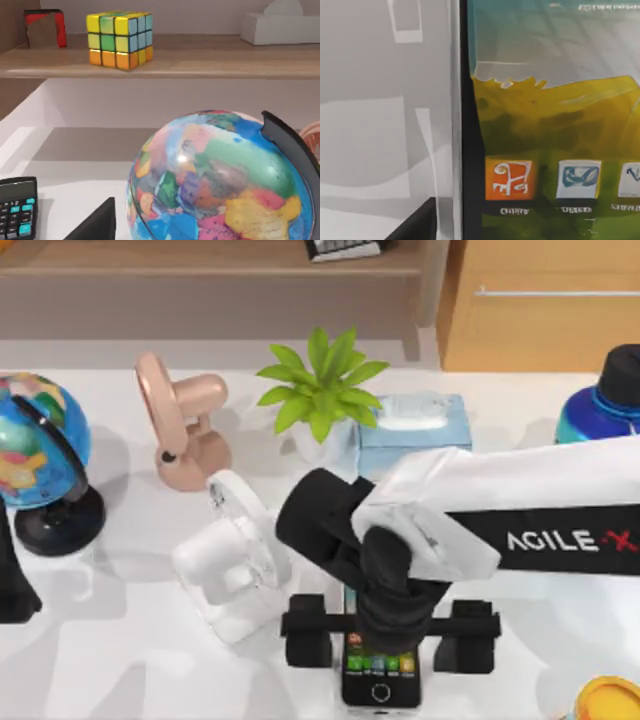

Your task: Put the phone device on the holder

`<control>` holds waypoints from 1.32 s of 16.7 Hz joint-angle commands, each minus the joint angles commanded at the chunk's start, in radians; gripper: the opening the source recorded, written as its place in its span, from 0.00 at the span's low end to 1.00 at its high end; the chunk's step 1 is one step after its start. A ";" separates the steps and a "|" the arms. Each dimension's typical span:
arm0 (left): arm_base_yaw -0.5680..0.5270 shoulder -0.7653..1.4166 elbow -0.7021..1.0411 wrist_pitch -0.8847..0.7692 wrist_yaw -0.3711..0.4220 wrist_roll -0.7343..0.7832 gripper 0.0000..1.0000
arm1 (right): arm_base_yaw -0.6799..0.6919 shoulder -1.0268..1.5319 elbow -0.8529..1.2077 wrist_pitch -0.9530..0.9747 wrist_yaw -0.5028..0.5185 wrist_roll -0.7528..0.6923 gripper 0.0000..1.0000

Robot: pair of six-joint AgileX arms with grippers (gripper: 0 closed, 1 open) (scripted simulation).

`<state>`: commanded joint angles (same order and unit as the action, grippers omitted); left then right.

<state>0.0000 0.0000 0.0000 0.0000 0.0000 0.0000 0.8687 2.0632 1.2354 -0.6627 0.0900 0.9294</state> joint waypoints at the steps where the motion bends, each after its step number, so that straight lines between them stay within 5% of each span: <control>1: 0.000 0.000 0.000 0.000 0.000 0.000 1.00 | 0.000 0.000 0.000 0.000 0.000 0.000 0.85; 12: 0.000 0.000 0.000 0.000 0.000 0.000 1.00 | 0.000 0.000 0.000 0.000 0.000 0.000 0.02; 22: 0.000 0.000 0.000 0.000 0.000 0.000 1.00 | 0.035 -0.073 -0.015 -0.107 -0.040 0.026 0.00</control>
<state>0.0000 0.0000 0.0000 0.0000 0.0000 0.0000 0.9041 1.9898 1.2207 -0.7693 0.0502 0.9551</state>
